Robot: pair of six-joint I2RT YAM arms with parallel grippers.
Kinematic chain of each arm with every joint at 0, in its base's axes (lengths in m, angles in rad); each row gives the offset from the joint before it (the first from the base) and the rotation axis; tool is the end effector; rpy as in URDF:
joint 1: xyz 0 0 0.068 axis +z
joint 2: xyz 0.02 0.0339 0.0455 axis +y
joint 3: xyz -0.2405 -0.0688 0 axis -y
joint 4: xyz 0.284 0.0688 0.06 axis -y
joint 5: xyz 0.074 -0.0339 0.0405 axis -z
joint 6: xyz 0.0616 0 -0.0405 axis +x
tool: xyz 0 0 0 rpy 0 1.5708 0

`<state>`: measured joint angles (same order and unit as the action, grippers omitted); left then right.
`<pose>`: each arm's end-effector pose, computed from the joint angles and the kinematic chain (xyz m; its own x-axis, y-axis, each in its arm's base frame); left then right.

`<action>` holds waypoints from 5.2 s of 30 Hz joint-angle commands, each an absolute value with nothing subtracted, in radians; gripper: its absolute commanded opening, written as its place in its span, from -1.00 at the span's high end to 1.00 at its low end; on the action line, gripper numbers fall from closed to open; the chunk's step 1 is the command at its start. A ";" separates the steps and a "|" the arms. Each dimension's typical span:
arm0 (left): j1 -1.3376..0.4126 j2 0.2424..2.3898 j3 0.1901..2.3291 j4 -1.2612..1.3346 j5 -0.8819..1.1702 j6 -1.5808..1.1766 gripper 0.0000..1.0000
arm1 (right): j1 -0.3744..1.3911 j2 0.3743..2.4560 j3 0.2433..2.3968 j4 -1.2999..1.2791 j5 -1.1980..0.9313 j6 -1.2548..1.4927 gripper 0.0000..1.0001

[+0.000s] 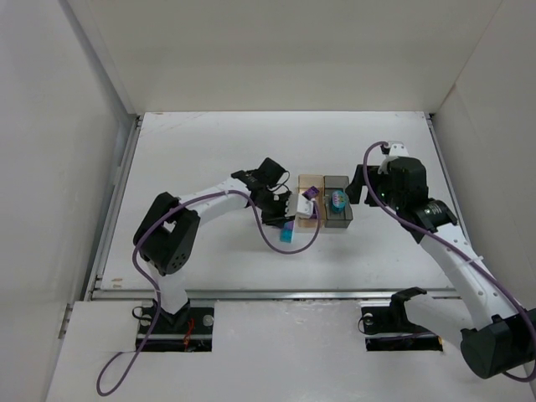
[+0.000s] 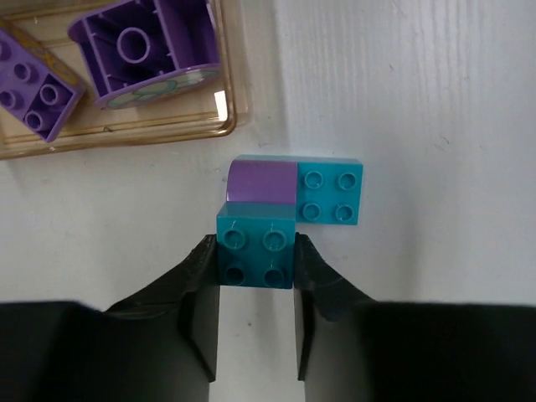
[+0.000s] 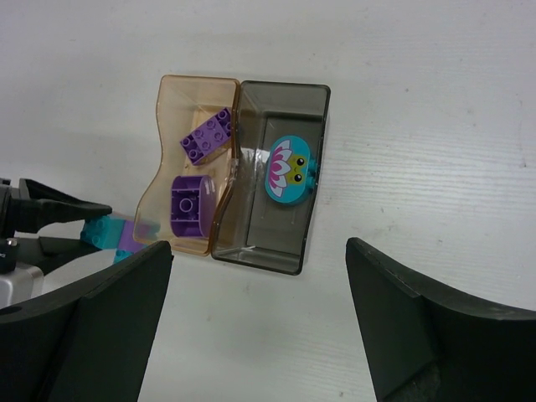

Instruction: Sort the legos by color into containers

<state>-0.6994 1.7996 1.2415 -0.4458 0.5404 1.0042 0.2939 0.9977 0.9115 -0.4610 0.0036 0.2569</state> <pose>0.2974 -0.2916 0.1412 0.2976 0.6951 -0.6544 0.9544 -0.2014 0.2201 0.2810 0.0848 0.2803 -0.5545 0.0976 -0.8264 -0.1508 0.9649 0.2152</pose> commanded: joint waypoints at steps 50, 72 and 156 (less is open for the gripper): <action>-0.687 1.175 1.212 -0.040 0.402 0.437 1.00 | 0.578 1.235 1.240 -0.308 -0.454 0.201 -0.60; -0.687 1.104 1.138 -0.008 0.401 0.419 1.00 | 0.537 1.364 1.244 -0.342 -0.197 0.362 1.00; -0.718 1.075 1.089 -0.015 0.489 0.586 1.00 | 0.423 1.354 1.155 -0.256 -0.337 0.416 1.00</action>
<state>-0.7124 1.1149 1.0889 -0.0425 0.5034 0.5896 0.4362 1.3483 1.1675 -0.1871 -0.6415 0.4191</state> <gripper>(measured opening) 0.330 0.212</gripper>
